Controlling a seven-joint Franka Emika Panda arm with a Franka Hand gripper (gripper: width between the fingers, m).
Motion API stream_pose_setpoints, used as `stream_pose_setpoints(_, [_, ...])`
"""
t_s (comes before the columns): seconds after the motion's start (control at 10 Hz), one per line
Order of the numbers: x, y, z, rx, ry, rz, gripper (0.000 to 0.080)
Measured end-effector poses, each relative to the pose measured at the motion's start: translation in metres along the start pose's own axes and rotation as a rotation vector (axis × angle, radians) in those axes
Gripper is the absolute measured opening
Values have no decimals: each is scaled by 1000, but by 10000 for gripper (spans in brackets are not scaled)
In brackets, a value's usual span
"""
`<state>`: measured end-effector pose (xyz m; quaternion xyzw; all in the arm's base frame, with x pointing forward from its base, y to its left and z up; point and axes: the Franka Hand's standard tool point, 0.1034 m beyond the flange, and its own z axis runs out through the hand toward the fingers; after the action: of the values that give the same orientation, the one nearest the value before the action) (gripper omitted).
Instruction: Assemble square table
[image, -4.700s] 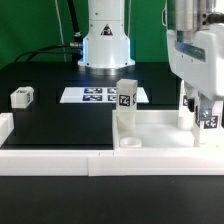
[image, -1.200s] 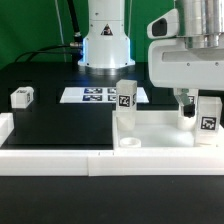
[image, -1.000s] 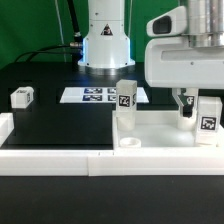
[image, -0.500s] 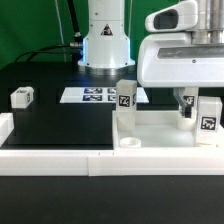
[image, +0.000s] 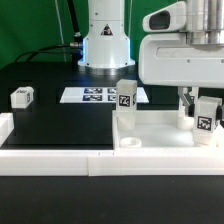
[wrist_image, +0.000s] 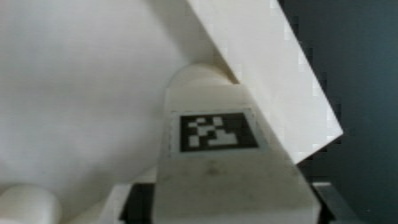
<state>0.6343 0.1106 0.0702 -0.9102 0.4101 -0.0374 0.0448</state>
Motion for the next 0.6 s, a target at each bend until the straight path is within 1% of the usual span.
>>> stream_pose_setpoints(0.1, [2,1,0,-13,-30,238,291])
stream_pose_setpoints(0.2, [2,2,1,-11,-33,324,291])
stream_pose_setpoints(0.6, [2,2,1,-11,-33,324,294])
